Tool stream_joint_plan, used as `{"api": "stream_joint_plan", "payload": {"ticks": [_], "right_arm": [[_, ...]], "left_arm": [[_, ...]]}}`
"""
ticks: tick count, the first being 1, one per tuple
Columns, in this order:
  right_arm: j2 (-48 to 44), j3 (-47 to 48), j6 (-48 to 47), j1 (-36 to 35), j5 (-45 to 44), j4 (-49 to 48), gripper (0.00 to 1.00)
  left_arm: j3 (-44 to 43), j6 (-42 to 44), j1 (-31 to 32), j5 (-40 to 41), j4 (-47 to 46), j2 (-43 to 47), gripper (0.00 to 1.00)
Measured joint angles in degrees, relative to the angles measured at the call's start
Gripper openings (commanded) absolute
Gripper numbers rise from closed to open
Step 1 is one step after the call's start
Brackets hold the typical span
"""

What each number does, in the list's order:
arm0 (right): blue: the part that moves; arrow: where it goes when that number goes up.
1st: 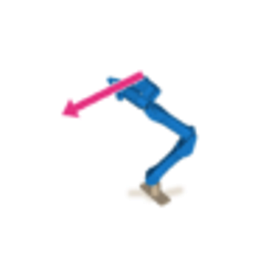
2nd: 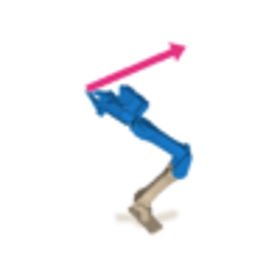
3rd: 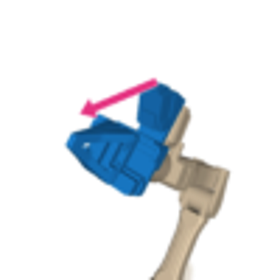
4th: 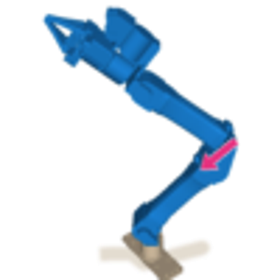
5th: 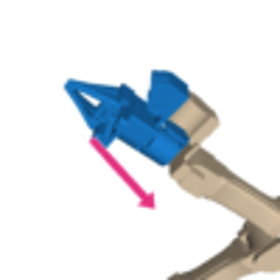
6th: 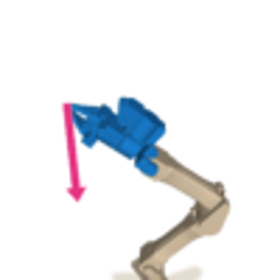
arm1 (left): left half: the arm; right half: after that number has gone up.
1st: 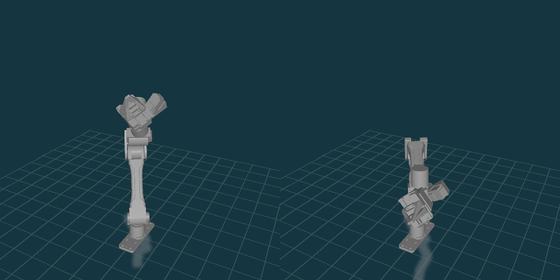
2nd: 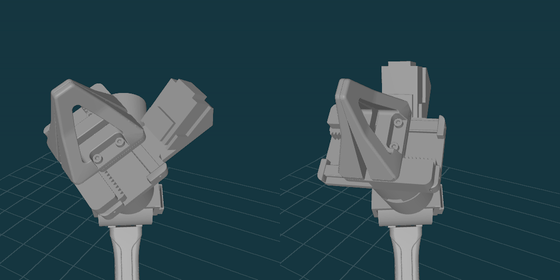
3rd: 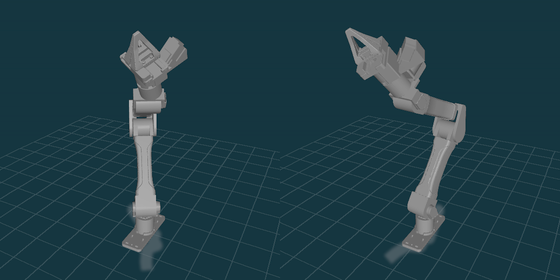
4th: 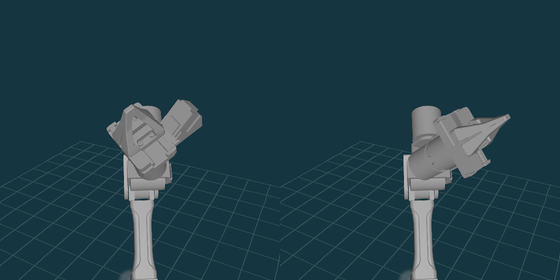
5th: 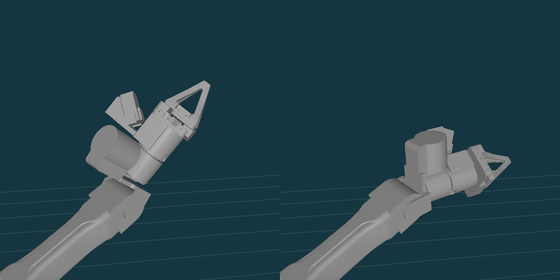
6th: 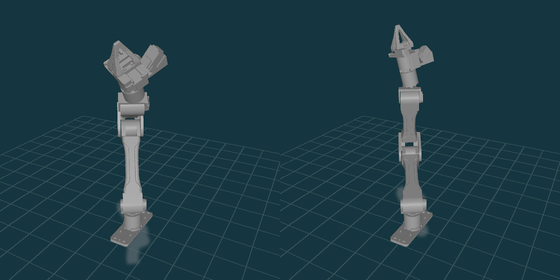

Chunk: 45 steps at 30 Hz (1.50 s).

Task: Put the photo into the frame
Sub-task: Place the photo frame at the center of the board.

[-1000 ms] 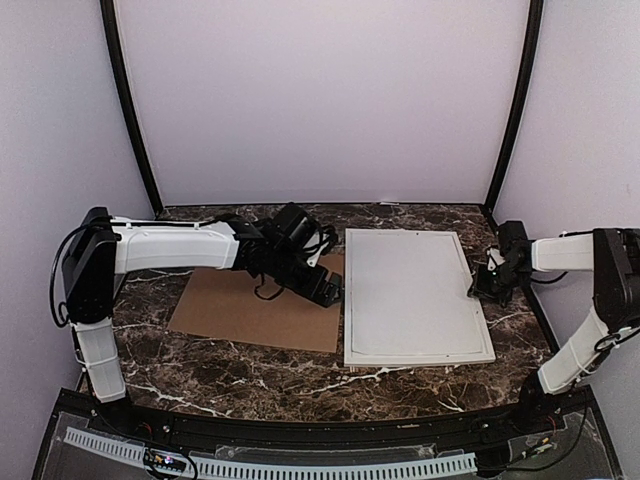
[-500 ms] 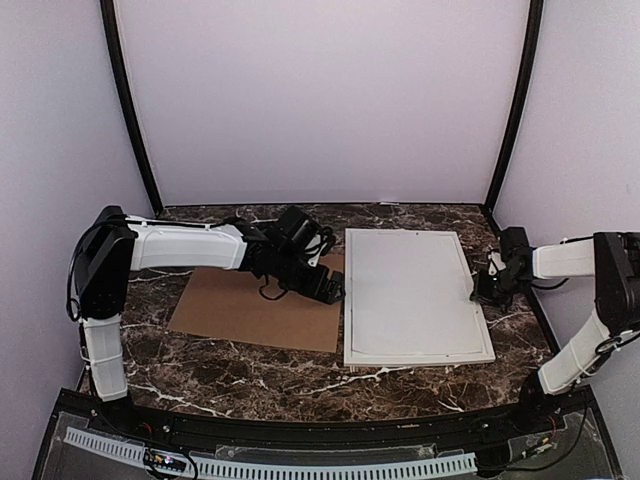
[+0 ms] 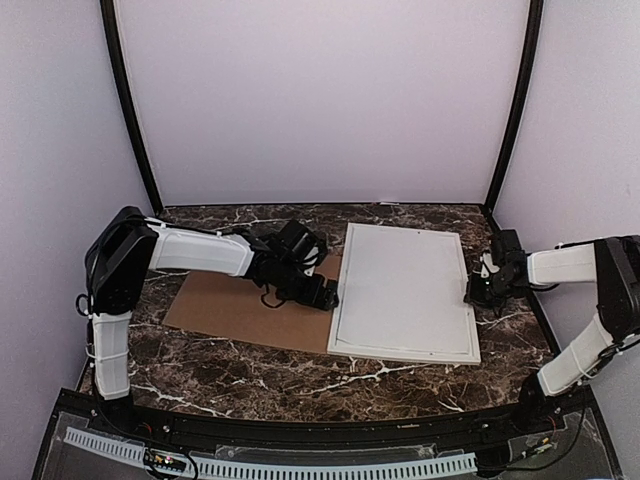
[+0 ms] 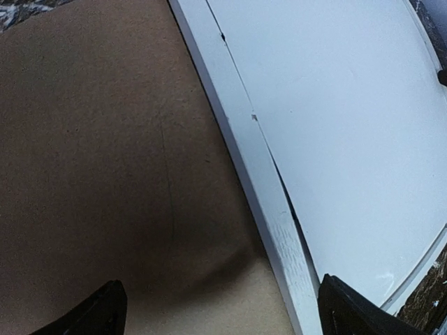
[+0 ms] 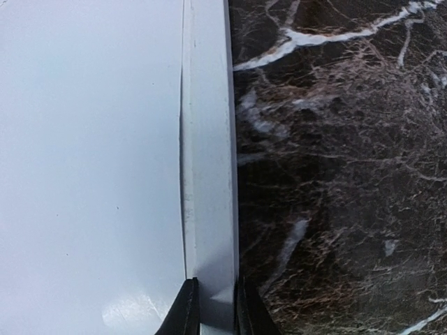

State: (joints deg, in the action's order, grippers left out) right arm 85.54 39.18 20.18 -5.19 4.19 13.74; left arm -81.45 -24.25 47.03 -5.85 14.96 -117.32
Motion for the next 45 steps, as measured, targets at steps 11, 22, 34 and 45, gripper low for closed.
{"api": "stream_joint_plan", "payload": {"ticks": [11,22,34,45], "right_arm": [[0.00,0.02,0.94,-6.01,-1.05,-0.20,0.04],[-0.02,0.00,3.13,-13.44,-1.05,-0.31,0.05],[-1.88,-1.73,7.08,-15.30,-0.70,-0.26,0.07],[-1.99,-2.25,7.76,-15.45,-0.59,-1.27,0.07]], "left_arm": [[7.10,-2.95,-2.23,2.32,-2.73,3.50,0.96],[11.10,-3.87,-3.32,8.48,-1.44,8.68,0.94],[4.85,-1.44,-3.80,14.08,2.73,7.56,0.90],[-1.62,0.39,-4.87,14.14,6.23,1.29,0.92]]}}
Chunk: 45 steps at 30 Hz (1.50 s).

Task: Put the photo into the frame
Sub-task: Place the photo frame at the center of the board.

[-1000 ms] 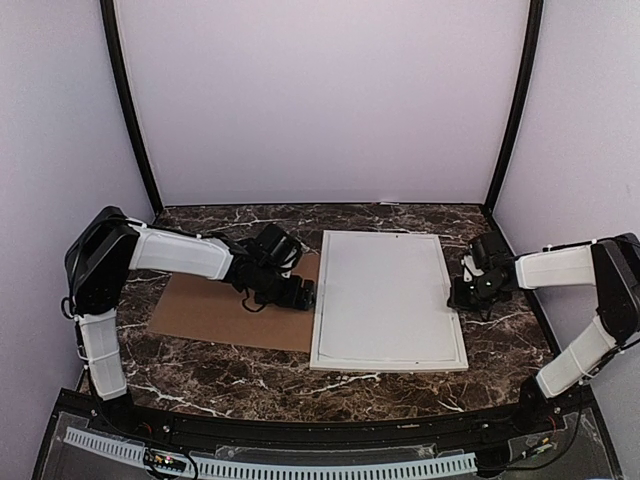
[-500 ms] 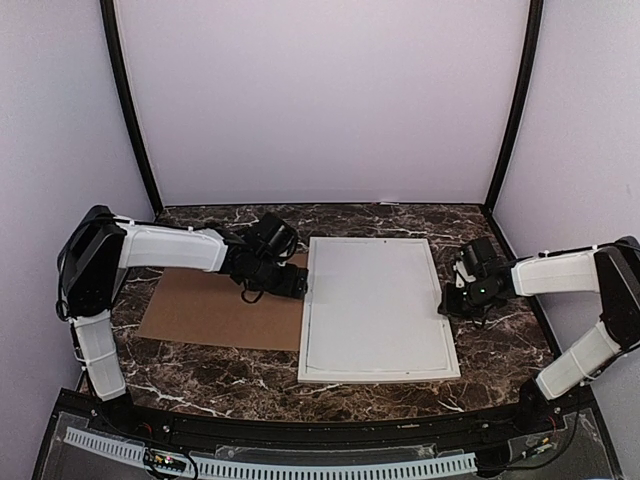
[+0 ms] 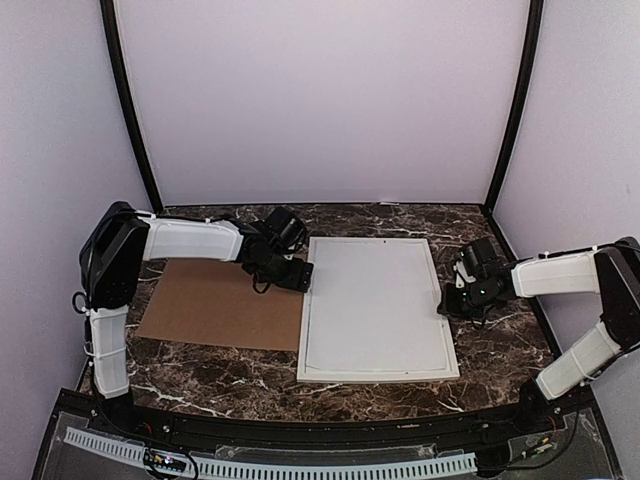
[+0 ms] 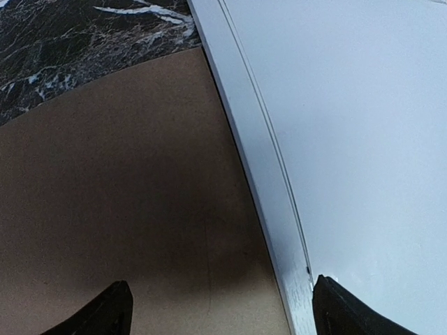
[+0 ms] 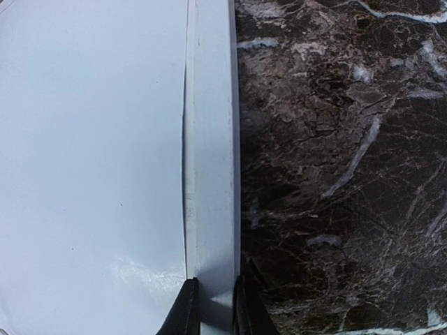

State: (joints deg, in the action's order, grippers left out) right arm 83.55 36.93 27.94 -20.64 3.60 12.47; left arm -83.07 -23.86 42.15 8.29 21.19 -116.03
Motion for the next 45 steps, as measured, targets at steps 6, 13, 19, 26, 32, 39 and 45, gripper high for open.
{"api": "stream_joint_plan", "payload": {"ticks": [6,13,19,26,32,39,45], "right_arm": [[0.00,-0.09,0.00,0.00,0.04,-0.15,0.07],[0.00,-0.09,0.00,0.00,0.02,-0.15,0.07],[0.00,-0.09,0.00,0.00,0.02,-0.17,0.07],[-0.04,-0.26,0.02,0.00,0.04,-0.48,0.07],[-0.11,-0.44,0.02,-0.02,0.04,-0.76,0.07],[-0.11,-0.48,0.04,-0.02,0.07,-0.87,0.07],[-0.11,-0.52,0.04,0.00,0.09,-0.96,0.07]], "left_arm": [[-2.54,0.90,0.00,0.90,1.64,-2.40,0.93],[-3.45,1.44,-0.07,2.40,2.62,-3.48,0.93],[-3.80,1.84,-0.07,2.73,2.82,-4.22,0.93],[-3.93,2.01,-0.07,2.58,2.73,-4.46,0.93],[-4.20,2.03,-0.09,1.77,2.08,-4.85,0.92],[-4.24,1.99,-0.31,0.31,0.66,-5.49,0.92],[-4.24,1.95,-0.31,-0.42,0.04,-5.79,0.91]]}}
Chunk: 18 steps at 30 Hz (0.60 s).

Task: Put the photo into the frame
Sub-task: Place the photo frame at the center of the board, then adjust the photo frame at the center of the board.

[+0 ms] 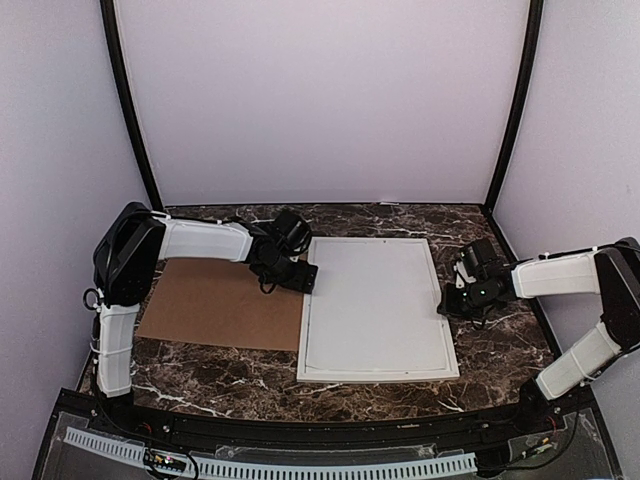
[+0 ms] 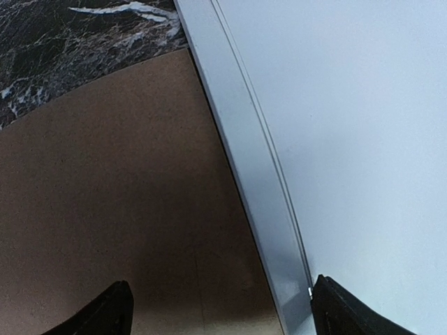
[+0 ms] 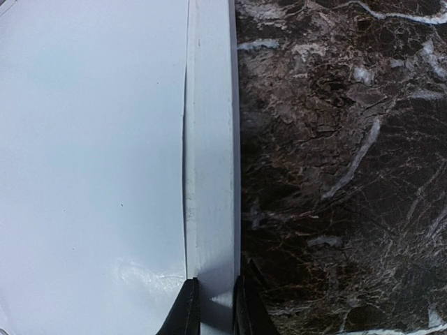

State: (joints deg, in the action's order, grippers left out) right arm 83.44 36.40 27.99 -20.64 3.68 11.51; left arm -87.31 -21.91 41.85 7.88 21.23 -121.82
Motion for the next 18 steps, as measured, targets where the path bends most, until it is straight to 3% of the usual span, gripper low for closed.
{"api": "stream_joint_plan", "payload": {"ticks": [18], "right_arm": [[0.35,-0.46,0.20,-0.02,0.59,-2.03,0.07]], "left_arm": [[1.95,-0.28,0.28,1.90,-0.33,2.62,0.92]]}}
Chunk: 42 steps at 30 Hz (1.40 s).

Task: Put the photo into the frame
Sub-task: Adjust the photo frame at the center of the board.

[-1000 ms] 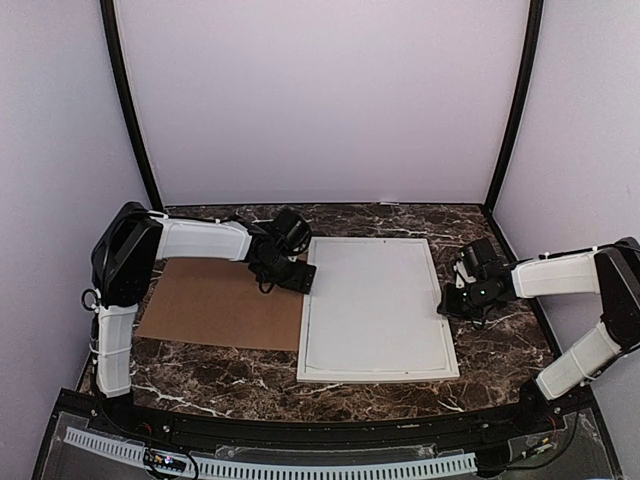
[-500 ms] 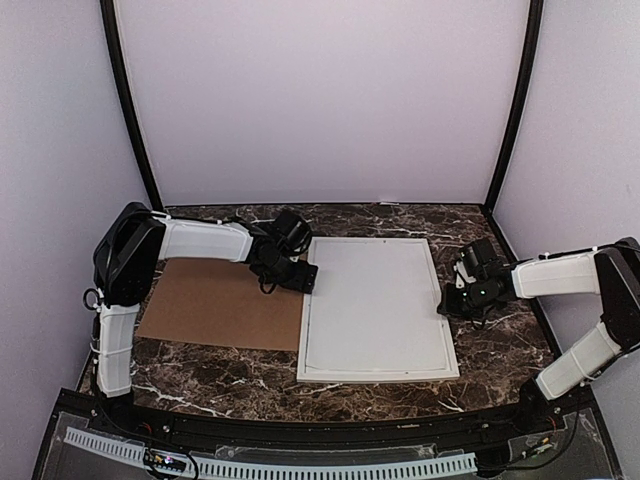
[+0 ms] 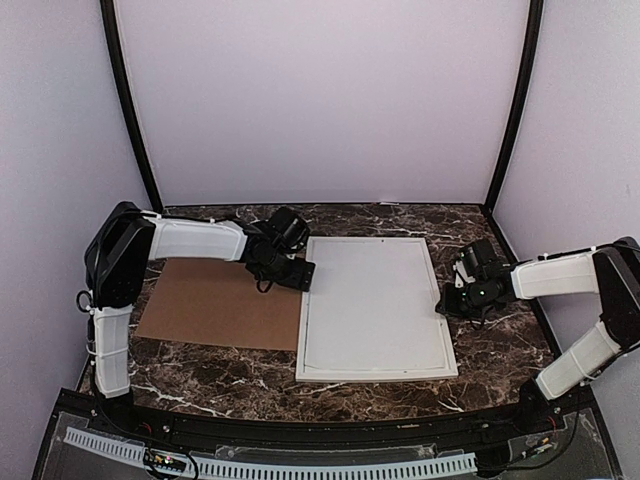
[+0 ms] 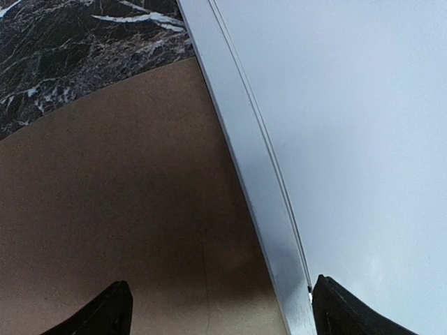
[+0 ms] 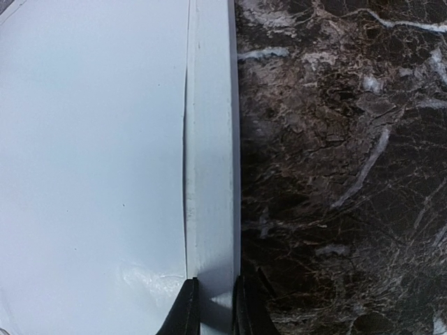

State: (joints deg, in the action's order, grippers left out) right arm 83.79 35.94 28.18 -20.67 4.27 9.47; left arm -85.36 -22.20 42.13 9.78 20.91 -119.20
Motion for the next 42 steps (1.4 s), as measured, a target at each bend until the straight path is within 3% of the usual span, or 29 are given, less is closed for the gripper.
{"api": "stream_joint_plan", "payload": {"ticks": [42], "right_arm": [[0.42,-0.26,0.02,0.00,0.33,-1.38,0.06]], "left_arm": [[0.98,0.55,-0.11,0.52,-0.39,-0.33,0.92]]}}
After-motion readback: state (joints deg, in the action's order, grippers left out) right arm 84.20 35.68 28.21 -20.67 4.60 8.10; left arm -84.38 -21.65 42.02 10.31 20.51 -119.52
